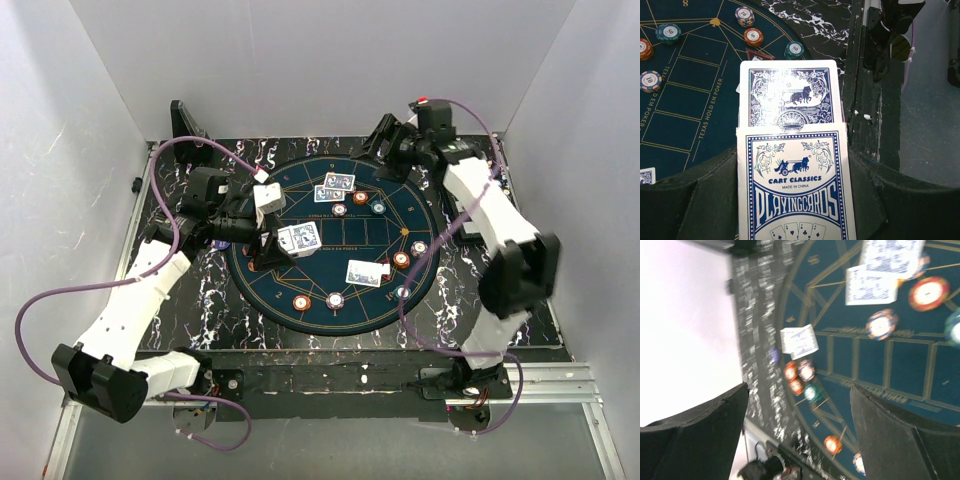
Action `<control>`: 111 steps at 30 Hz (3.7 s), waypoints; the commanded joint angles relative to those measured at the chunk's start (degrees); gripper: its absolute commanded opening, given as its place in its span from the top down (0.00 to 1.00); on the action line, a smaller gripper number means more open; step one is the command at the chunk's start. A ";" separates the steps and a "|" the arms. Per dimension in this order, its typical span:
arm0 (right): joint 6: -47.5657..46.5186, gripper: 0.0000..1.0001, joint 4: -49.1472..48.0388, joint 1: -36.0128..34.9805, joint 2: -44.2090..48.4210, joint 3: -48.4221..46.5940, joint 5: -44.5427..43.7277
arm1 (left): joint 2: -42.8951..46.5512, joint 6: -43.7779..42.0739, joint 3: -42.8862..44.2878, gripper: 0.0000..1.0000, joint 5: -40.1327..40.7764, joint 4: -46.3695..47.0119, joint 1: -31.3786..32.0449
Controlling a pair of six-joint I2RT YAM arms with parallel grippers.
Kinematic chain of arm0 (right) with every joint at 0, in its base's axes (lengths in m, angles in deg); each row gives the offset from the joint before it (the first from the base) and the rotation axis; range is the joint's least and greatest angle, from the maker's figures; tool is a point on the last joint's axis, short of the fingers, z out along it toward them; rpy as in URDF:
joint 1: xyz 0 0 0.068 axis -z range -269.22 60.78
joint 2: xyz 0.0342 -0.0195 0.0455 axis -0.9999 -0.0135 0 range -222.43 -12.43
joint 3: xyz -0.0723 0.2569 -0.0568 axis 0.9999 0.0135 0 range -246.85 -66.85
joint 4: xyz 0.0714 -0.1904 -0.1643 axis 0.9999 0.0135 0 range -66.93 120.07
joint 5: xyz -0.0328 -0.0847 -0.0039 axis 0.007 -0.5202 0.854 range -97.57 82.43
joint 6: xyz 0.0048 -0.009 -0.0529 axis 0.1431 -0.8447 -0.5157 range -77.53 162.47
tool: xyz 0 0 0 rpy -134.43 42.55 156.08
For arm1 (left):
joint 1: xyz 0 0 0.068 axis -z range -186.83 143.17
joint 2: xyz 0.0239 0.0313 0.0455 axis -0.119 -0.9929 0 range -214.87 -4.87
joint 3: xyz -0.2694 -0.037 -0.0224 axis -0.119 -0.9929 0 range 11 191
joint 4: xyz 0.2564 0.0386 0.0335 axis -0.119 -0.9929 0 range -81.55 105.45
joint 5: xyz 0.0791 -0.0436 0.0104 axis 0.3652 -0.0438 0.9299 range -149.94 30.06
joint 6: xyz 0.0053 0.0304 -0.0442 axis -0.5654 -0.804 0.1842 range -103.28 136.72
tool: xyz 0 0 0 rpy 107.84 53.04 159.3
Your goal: Distribute texas hold em gaming equipment
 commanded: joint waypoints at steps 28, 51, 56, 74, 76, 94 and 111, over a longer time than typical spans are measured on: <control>7.98 0.22 -17.91 -25.52 27.98 27.29 9.85 | 1.28 -2.08 1.20 0.60 -0.74 0.09 -0.40; 10.01 0.65 -19.33 -26.05 30.09 30.81 9.07 | 2.86 -2.00 2.17 0.60 -0.74 -0.35 -0.31; 10.01 0.69 -19.51 -25.96 29.65 30.46 9.33 | 3.56 -2.61 1.73 0.60 -0.39 -1.14 -0.31; 8.78 0.64 -15.90 -22.54 34.92 32.75 9.51 | 4.00 0.29 1.37 0.60 -2.67 1.23 -0.31; 8.43 0.64 -15.29 -22.27 35.36 32.92 9.33 | 3.92 0.38 1.37 0.61 -2.93 1.32 -0.31; 7.99 0.69 -10.72 -17.70 42.92 35.12 10.03 | 2.69 1.43 2.52 0.61 -3.46 2.38 -0.31; 5.71 0.85 -3.51 -7.52 55.75 44.51 10.56 | 2.34 0.11 2.95 0.61 -2.50 0.62 -0.40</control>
